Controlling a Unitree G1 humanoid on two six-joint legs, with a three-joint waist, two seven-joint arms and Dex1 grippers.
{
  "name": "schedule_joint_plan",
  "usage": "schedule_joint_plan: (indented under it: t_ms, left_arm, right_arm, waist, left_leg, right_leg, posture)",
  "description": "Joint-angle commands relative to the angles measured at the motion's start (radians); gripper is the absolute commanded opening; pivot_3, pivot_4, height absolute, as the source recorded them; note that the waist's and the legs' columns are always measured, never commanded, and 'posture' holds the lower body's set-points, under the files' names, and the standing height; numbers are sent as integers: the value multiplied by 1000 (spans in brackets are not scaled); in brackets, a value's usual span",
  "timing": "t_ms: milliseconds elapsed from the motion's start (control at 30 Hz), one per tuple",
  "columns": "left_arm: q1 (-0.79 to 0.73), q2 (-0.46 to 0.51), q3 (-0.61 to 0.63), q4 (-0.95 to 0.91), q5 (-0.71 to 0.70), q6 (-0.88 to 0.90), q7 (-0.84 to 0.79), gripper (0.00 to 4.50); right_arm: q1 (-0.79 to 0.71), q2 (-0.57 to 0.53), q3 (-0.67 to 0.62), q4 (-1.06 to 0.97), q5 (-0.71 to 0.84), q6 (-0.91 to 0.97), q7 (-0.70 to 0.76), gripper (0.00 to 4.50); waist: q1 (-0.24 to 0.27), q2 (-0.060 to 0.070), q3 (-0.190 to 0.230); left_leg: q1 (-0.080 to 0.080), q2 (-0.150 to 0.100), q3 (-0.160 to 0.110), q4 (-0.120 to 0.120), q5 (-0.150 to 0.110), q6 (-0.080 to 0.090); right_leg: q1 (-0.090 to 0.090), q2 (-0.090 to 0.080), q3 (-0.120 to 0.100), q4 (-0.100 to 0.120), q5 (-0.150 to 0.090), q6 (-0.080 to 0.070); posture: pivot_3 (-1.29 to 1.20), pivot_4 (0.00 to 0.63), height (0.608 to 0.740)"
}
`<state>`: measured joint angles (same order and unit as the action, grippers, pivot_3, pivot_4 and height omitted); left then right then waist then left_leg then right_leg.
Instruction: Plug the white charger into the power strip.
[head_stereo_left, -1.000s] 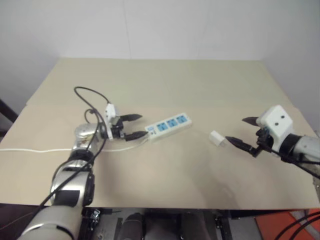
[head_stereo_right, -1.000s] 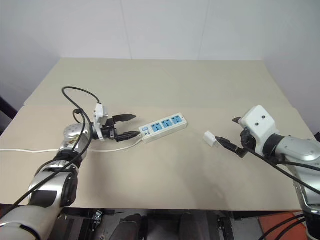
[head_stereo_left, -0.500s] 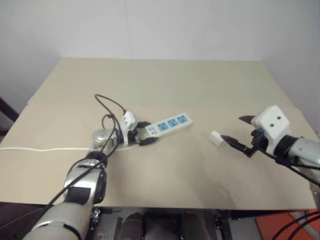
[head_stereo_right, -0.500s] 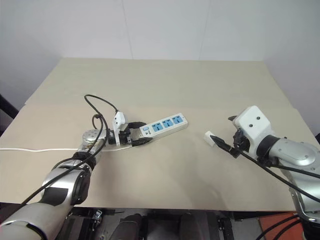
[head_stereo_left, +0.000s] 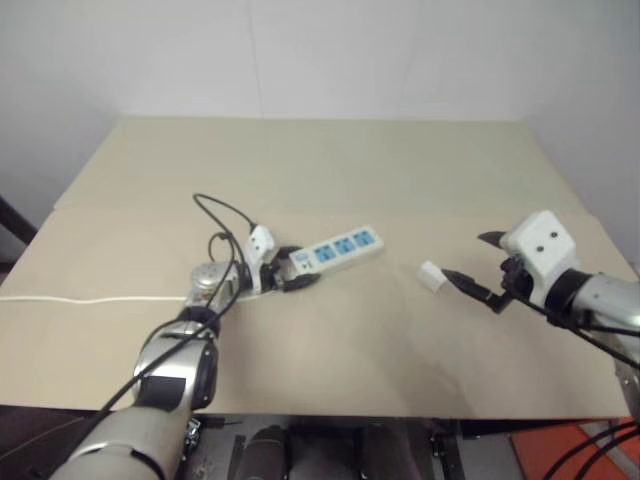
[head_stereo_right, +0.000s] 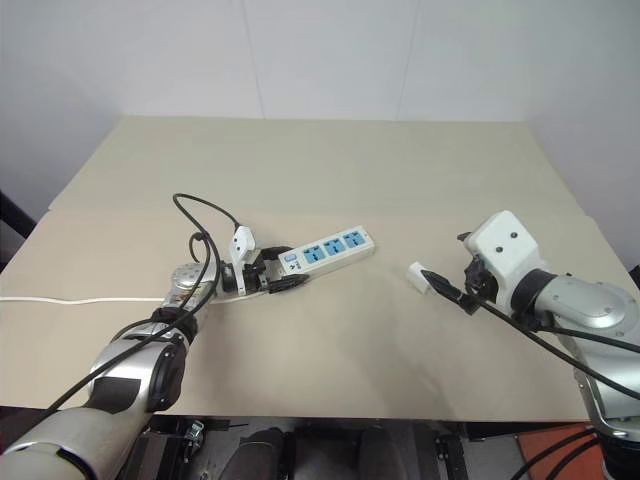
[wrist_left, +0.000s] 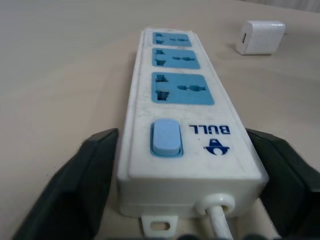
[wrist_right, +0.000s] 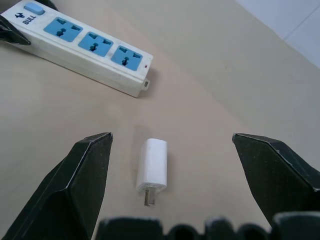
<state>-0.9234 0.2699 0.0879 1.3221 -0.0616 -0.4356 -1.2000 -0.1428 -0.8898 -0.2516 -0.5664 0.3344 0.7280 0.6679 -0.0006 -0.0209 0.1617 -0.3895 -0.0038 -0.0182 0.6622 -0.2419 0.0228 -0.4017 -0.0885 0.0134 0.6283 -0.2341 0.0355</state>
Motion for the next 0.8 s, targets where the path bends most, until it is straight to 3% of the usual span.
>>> schedule_joint_plan:
  t_ms: [33, 233, 333, 433, 633, 800]
  left_arm:
    - [11, 0, 0, -6, 18, -14, 7, 3289]
    - [10, -4, -7, -11, 33, -28, 1, 3289]
    - [6, 2, -19, -25, 33, -27, -84, 3289]
    - [9, 12, -36, -42, 37, -40, -151, 3289]
    - [22, 21, -45, -77, 15, -26, -268, 3289]
    - [38, 50, -60, -110, 9, 1, -367, 3289]
  right_arm:
    - [-33, -8, -8, -3, -11, -19, -11, 4500]
    - [-128, -24, 40, 20, 25, 61, 10, 4500]
    - [-307, -134, 171, 40, 69, 253, 98, 4500]
    - [-545, -173, 362, 116, 68, 404, 163, 4500]
    - [-893, -92, 743, 351, -2, 613, 227, 4500]
    - [-1005, -2, 885, 573, -79, 580, 244, 4500]
  waist:
    - [0, 0, 0]
    - [0, 0, 0]
    - [-5, 1, 0]
    - [-12, 1, 0]
    - [-12, 1, -1]
    - [-12, 2, -1]
  left_leg:
    - [0, 0, 0, 0, 0, 0]
    - [0, 0, 0, 0, 0, 0]
    - [0, 0, 0, 0, 0, 0]
    - [0, 1, -1, 0, 0, 0]
    - [-2, 1, -3, 0, 0, 0]
    - [-6, 0, -3, 0, 0, 0]
  right_leg:
    - [0, 0, 0, 0, 0, 0]
    - [0, 0, 0, 0, 0, 0]
    - [-1, 0, 1, 1, 0, 0]
    - [-1, 0, 0, 1, 0, 0]
    - [-3, 0, 0, 1, 0, -1]
    - [-6, 0, -1, 3, 0, -1]
  posture:
    - [0, 150, 740]
    - [0, 150, 740]
    - [0, 150, 740]
    - [0, 150, 740]
    - [0, 150, 740]
    - [0, 150, 740]
